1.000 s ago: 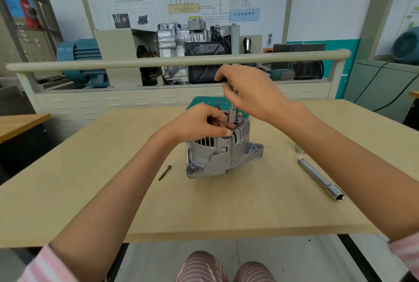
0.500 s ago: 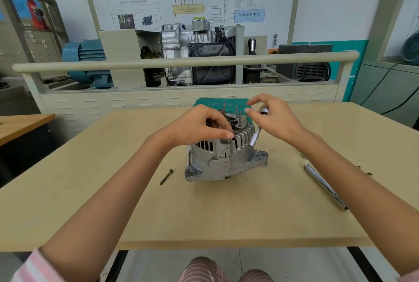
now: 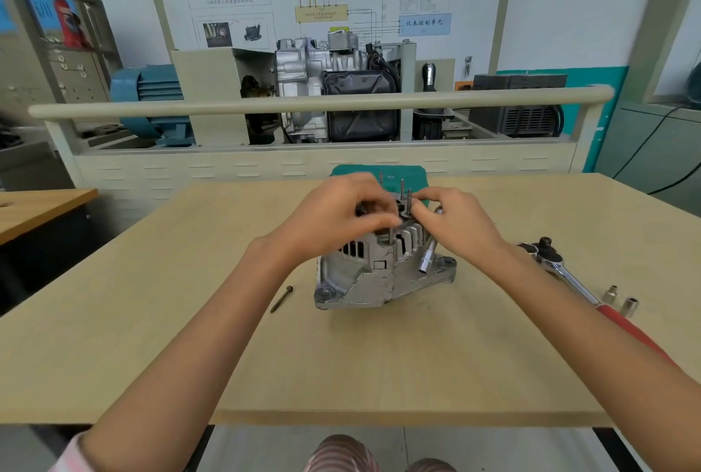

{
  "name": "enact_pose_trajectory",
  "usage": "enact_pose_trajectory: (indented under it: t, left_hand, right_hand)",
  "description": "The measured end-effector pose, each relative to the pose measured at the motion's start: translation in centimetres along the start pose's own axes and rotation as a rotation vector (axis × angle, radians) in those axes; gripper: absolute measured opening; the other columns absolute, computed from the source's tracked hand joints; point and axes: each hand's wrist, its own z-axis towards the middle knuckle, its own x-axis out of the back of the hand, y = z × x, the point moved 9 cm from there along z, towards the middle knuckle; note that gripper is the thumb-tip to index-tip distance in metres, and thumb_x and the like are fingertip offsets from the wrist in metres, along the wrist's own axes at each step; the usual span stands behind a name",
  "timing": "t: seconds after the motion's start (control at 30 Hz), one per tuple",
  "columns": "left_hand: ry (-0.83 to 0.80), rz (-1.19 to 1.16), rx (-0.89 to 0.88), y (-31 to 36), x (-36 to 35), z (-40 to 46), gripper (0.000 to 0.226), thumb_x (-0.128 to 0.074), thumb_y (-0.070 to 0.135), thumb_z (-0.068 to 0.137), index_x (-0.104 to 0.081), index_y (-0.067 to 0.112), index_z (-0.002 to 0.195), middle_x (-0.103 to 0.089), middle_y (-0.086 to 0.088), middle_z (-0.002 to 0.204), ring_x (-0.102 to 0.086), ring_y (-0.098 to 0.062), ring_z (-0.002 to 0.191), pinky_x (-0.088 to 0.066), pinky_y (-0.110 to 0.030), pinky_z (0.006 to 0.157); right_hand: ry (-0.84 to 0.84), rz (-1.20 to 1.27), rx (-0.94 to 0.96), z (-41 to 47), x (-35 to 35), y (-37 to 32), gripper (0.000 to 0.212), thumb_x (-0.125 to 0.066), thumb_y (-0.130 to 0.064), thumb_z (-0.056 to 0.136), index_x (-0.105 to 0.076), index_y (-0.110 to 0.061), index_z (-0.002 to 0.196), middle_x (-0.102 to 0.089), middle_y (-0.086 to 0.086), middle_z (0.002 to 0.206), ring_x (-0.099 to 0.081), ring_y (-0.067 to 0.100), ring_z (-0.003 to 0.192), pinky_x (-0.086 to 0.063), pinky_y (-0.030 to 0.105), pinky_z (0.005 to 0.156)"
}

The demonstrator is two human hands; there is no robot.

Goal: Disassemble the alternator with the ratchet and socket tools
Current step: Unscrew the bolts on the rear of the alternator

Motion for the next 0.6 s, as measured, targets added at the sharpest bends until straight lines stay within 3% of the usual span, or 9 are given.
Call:
enact_pose_trajectory:
  t: [0.07, 0.13, 0.23, 0.37, 0.47, 0.53, 0.6]
  left_hand:
    - [0.153, -0.126, 0.029, 0.2, 2.6, 0.2, 0.005, -0.062, 0.023, 0.086, -0.065, 0.026, 0.088, -0.060, 0.010, 0.087, -0.055, 0.003, 0.079, -0.047, -0.015, 0.072]
    - [0.276, -0.264, 0.063, -0.1, 5.8, 0.6, 0.009, -0.061, 0.021, 0.087, -0.063, 0.030, 0.087, -0.063, 0.012, 0.087, -0.058, 0.006, 0.076, -0.049, -0.011, 0.071]
    - [0.274, -0.430, 0.138, -2.0, 8.0, 0.6, 0.008, -0.058, 0.015, 0.091, -0.065, 0.016, 0.095, -0.069, 0.004, 0.090, -0.066, 0.000, 0.080, -0.053, -0.015, 0.073]
    - [0.256, -0.590, 0.468, -9.3, 5.5, -2.6, 0.019, -0.049, 0.007, 0.095, -0.058, -0.002, 0.109, -0.067, -0.010, 0.088, -0.067, -0.014, 0.076, -0.057, -0.020, 0.071]
    - [0.242, -0.421, 0.720, -15.3, 2.9, -6.9, 0.019, -0.048, 0.005, 0.096, -0.060, -0.003, 0.109, -0.060, -0.013, 0.083, -0.058, -0.014, 0.069, -0.053, -0.014, 0.055]
    - [0.148, -0.304, 0.831, -18.1, 0.5, -9.4, 0.016, -0.052, 0.004, 0.094, -0.062, -0.002, 0.105, -0.058, -0.011, 0.081, -0.056, -0.011, 0.059, -0.046, -0.013, 0.044]
    - [0.076, -0.251, 0.897, -19.7, -1.8, -11.0, 0.013, -0.057, 0.007, 0.092, -0.065, 0.001, 0.099, -0.059, -0.010, 0.077, -0.055, -0.010, 0.054, -0.044, -0.016, 0.043]
  right_hand:
    - [0.007, -0.022, -0.013, -0.1, -0.1, 0.1, 0.032, -0.044, -0.036, 0.093, -0.063, -0.025, 0.116, -0.067, 0.002, 0.110, -0.055, 0.002, 0.064, -0.046, 0.022, 0.054]
    - [-0.001, -0.010, -0.023, -0.1, -0.3, 0.2, 0.032, -0.042, -0.036, 0.094, -0.062, -0.024, 0.117, -0.069, 0.003, 0.104, -0.060, 0.010, 0.067, -0.052, 0.029, 0.061]
    - [-0.010, -0.004, -0.031, -0.1, -0.4, 0.2, 0.033, -0.041, -0.036, 0.095, -0.061, -0.023, 0.118, -0.070, 0.005, 0.101, -0.064, 0.019, 0.071, -0.054, 0.034, 0.066]
    - [-0.002, 0.016, -0.034, -0.2, -0.5, 0.2, 0.033, -0.041, -0.036, 0.095, -0.062, -0.023, 0.117, -0.070, 0.007, 0.100, -0.065, 0.023, 0.073, -0.055, 0.037, 0.068]
    - [0.014, 0.029, -0.036, -0.2, -0.4, 0.3, 0.032, -0.041, -0.035, 0.095, -0.063, -0.023, 0.116, -0.070, 0.007, 0.100, -0.064, 0.022, 0.073, -0.054, 0.036, 0.068]
    - [0.013, 0.034, -0.033, -0.1, -0.4, 0.4, 0.032, -0.041, -0.035, 0.096, -0.063, -0.023, 0.116, -0.070, 0.007, 0.100, -0.064, 0.021, 0.072, -0.054, 0.035, 0.068]
    - [0.000, 0.032, -0.028, 0.2, -0.6, 0.5, 0.032, -0.040, -0.035, 0.096, -0.063, -0.023, 0.115, -0.070, 0.006, 0.100, -0.063, 0.020, 0.072, -0.053, 0.034, 0.067]
